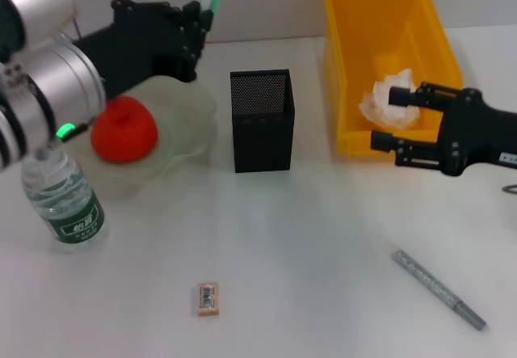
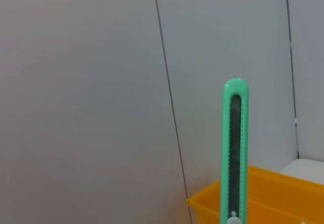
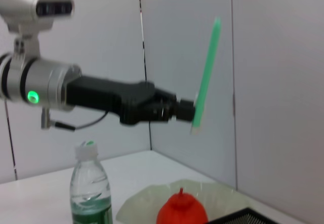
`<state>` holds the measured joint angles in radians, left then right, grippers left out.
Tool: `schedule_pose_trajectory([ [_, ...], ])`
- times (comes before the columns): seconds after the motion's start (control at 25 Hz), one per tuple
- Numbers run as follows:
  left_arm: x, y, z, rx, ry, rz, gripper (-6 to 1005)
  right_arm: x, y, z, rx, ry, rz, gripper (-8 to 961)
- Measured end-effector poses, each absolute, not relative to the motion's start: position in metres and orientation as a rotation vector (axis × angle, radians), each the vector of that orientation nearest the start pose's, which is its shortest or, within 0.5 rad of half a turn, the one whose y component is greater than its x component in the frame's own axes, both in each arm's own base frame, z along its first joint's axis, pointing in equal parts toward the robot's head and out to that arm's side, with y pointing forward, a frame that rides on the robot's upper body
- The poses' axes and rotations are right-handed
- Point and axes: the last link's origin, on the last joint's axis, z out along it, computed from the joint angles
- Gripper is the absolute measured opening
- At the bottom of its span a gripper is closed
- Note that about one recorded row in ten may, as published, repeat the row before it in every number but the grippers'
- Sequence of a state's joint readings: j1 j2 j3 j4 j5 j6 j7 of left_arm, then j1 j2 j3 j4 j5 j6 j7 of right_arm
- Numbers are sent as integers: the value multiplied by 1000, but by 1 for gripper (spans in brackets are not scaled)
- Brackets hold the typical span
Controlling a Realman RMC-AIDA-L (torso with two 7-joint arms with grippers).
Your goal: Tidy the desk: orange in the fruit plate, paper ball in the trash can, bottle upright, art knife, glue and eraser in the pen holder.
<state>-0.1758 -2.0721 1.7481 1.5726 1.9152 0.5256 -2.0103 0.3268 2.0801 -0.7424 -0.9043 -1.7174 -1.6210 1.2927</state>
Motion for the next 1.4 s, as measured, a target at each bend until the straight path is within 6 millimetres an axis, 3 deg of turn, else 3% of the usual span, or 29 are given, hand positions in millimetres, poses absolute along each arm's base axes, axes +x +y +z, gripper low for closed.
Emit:
schedule_pose_trajectory([
  [0.28,-122,333,-23,-2246,-310,-558,99,261,307,67,-2453,310,897,762],
  [0.68,-111,314,-45,-2244,-282,-588,99,247,315,64,-2468,244,932,761],
  [1.0,-104,308,-54,-2208,-227,-592,100,237,320,63,-2468,205,968,762],
  [1.4,-112,308,-61,-2187,-255,-574,100,228,316,67,-2461,155,1034,761],
])
